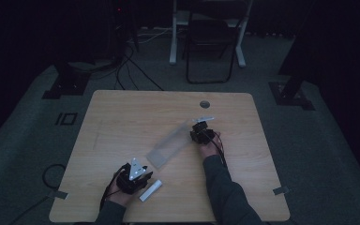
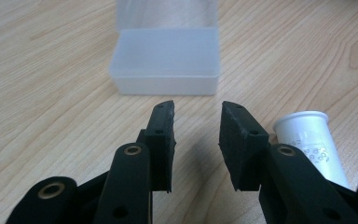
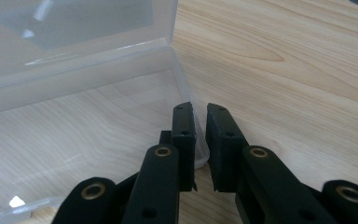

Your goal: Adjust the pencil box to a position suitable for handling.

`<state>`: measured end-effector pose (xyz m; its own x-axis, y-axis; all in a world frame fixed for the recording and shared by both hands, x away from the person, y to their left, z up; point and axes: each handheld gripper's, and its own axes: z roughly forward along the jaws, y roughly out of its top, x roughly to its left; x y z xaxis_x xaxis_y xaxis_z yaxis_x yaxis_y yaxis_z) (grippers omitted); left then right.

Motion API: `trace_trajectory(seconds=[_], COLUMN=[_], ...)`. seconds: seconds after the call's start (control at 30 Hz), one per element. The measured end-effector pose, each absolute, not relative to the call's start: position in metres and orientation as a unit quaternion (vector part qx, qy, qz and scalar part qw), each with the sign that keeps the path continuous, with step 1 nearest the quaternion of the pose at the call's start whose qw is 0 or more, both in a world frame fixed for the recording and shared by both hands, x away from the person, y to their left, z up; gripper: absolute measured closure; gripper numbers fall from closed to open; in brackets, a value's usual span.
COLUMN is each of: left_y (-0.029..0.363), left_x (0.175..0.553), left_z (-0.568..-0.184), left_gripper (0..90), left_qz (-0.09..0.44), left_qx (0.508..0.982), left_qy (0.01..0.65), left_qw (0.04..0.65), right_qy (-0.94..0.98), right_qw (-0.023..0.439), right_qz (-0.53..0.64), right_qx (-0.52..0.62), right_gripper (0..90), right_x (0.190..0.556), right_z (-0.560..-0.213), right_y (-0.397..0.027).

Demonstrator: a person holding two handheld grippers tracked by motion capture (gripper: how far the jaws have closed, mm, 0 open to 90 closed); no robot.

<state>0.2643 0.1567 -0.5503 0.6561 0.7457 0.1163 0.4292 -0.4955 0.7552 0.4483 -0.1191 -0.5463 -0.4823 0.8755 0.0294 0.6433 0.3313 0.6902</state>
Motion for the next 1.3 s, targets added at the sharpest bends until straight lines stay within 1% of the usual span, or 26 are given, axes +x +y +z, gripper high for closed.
trace_trajectory(seconds=[0.47,0.53,0.7,0.87,1.07,1.2,1.3], left_y=[0.158,0.16,0.164,0.162,0.158,0.16,0.161], left_x=[0.264,0.263,0.264,0.261,0.262,0.265,0.266], left_z=[-0.549,-0.548,-0.547,-0.545,-0.548,-0.549,-0.55], left_gripper=[65.7,65.7,65.9,66.5,66.6,66.6,66.6], left_qz=[0.224,0.227,0.23,0.234,0.232,0.231,0.232], left_qx=[0.834,0.832,0.826,0.826,0.834,0.831,0.83], left_qy=[0.352,0.355,0.364,0.352,0.347,0.36,0.366], left_qw=[0.36,0.362,0.364,0.373,0.362,0.355,0.35], right_qy=[0.801,0.802,0.799,0.799,0.805,0.809,0.813], right_qw=[0.165,0.17,0.162,0.16,0.155,0.143,0.142], right_qz=[0.337,0.336,0.339,0.34,0.344,0.352,0.354], right_qx=[0.466,0.465,0.469,0.469,0.458,0.45,0.44], right_gripper=[82.7,82.6,82.5,82.6,82.4,81.7,81.3], right_x=[0.445,0.445,0.444,0.444,0.44,0.438,0.437], right_z=[-0.547,-0.546,-0.547,-0.547,-0.547,-0.547,-0.547], right_y=[-0.083,-0.08,-0.077,-0.072,-0.06,-0.054,-0.049])
